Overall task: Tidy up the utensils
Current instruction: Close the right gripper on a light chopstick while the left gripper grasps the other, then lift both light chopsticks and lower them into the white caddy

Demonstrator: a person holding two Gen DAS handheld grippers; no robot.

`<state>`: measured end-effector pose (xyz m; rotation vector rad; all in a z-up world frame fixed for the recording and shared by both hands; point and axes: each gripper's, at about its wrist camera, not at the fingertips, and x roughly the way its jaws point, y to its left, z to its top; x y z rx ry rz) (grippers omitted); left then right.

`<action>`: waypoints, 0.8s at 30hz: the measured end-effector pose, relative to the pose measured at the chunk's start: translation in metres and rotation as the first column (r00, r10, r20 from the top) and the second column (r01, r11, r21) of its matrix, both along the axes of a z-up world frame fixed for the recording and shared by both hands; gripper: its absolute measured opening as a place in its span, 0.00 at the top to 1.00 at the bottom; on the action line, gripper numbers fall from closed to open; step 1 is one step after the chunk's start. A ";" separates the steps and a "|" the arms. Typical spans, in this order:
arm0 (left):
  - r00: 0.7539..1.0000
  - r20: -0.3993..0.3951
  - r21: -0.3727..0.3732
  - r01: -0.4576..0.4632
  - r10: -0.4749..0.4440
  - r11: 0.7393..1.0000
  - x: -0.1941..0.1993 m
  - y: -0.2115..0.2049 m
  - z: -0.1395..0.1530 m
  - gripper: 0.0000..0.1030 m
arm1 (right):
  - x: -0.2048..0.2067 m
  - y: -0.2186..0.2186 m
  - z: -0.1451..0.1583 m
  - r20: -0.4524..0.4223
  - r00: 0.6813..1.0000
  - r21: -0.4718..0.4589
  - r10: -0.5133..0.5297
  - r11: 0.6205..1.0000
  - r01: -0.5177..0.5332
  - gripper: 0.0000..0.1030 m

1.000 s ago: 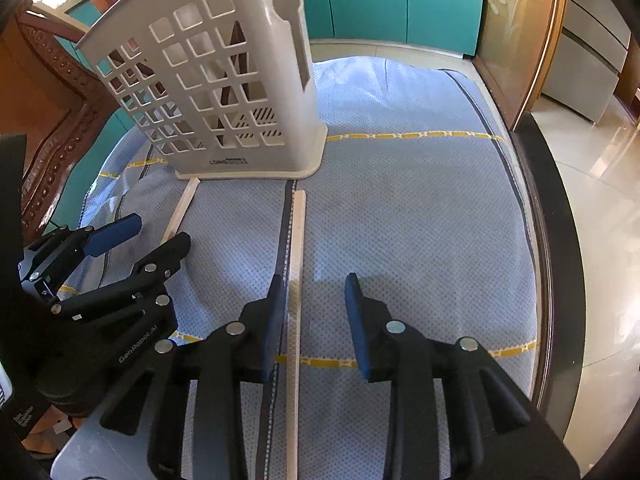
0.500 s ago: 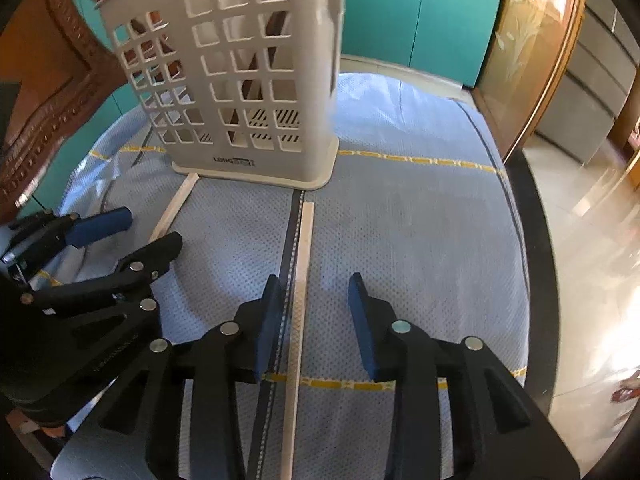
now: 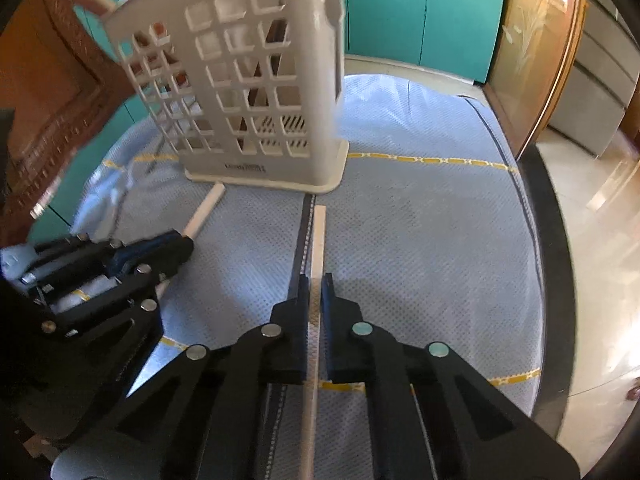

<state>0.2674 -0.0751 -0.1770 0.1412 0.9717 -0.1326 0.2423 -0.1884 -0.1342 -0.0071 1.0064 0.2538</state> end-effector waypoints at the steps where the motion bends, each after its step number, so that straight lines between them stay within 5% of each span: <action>1: 1.000 0.002 -0.016 -0.004 0.004 1.000 0.000 0.002 0.003 0.93 | 0.003 -0.002 0.006 0.016 1.000 0.010 -0.001 1.000 0.001 0.94; 7: 0.994 0.103 -0.100 -0.011 0.021 0.995 -0.012 0.019 0.046 0.94 | -0.017 -0.016 0.058 0.161 0.987 0.089 0.015 0.996 -0.029 0.94; 12: 0.973 0.230 -0.170 0.025 0.015 0.985 -0.047 0.031 0.095 0.94 | -0.051 -0.034 0.116 0.324 0.945 0.156 0.053 0.982 -0.109 0.94; 17: 0.918 0.395 -0.218 0.082 0.011 0.973 -0.085 0.044 0.159 0.94 | -0.074 -0.051 0.171 0.442 0.896 0.204 0.045 0.968 -0.149 0.94; 24: 0.792 0.603 -0.304 0.125 0.090 0.944 -0.091 0.062 0.267 0.94 | -0.041 -0.052 0.255 0.561 0.828 0.304 -0.032 0.937 -0.170 0.94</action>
